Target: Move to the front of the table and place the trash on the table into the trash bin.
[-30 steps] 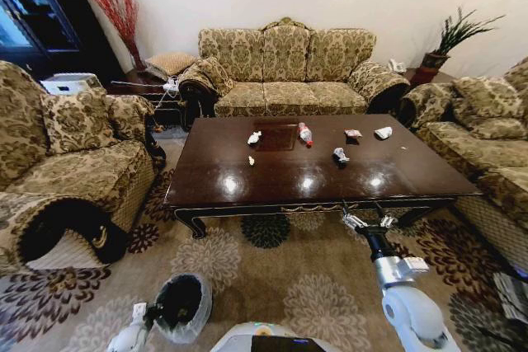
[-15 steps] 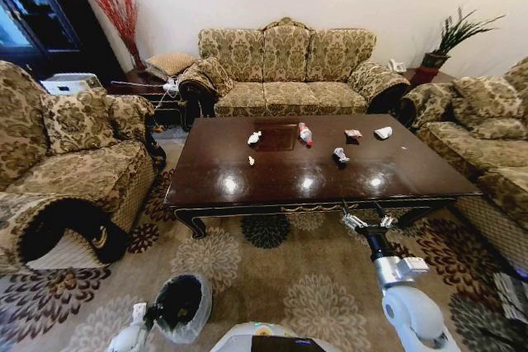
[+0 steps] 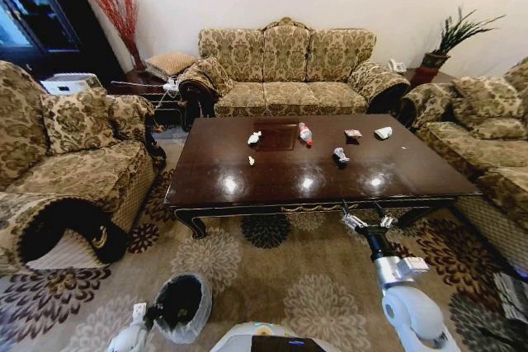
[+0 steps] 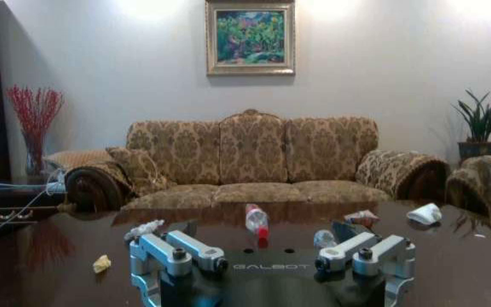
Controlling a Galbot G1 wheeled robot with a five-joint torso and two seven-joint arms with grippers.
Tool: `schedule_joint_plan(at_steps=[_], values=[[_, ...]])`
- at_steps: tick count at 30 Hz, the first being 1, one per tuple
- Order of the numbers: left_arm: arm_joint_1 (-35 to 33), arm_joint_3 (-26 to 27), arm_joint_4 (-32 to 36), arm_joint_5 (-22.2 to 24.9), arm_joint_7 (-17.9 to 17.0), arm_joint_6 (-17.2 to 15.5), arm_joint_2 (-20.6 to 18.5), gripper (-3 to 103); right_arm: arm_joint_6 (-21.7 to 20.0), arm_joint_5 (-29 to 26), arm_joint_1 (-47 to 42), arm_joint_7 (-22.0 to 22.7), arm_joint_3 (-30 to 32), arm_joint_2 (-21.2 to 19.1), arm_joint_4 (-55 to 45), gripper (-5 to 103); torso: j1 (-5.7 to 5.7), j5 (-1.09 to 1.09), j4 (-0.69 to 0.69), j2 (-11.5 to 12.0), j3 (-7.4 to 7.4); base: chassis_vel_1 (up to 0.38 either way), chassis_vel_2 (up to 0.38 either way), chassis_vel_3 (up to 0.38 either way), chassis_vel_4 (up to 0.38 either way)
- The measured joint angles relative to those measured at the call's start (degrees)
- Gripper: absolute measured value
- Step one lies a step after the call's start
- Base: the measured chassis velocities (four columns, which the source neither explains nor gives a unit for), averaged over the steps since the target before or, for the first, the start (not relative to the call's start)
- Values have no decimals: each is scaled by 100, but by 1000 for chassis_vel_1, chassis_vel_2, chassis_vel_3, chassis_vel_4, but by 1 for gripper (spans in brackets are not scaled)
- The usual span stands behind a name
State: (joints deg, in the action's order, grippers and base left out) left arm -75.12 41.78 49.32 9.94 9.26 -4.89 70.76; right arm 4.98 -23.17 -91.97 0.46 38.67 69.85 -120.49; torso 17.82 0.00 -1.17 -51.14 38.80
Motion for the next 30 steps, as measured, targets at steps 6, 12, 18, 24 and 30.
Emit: schedule_joint_plan(at_steps=[6, 12, 18, 24, 30], values=[[0, 0, 0, 0, 0, 0, 0, 3, 0, 0, 0, 0, 0, 0, 0, 100, 0, 0, 0, 0, 0, 0, 0, 0, 0], [0, 0, 0, 0, 0, 0, 0, 3, 0, 0, 0, 0, 0, 0, 0, 100, 0, 0, 0, 0, 0, 0, 0, 0, 0], [-2, 0, 3, 0, 0, 0, 0, 3, 0, 0, 0, 0, 0, 0, 0, 100, 0, 0, 0, 0, 0, 0, 0, 0, 0], [-277, 44, 485, 45, -39, 228, 55, 1, 0, 0, 0, 0, 0, 0, 0, 100, 1, -15, -1, 2, 2, 0, 0, 0, 0], [-839, 233, 1653, 167, -252, 892, 127, 0, 0, 0, 0, 0, 0, 0, 0, 100, 1, -6, 2, 2, 1, 0, 0, 0, 0]])
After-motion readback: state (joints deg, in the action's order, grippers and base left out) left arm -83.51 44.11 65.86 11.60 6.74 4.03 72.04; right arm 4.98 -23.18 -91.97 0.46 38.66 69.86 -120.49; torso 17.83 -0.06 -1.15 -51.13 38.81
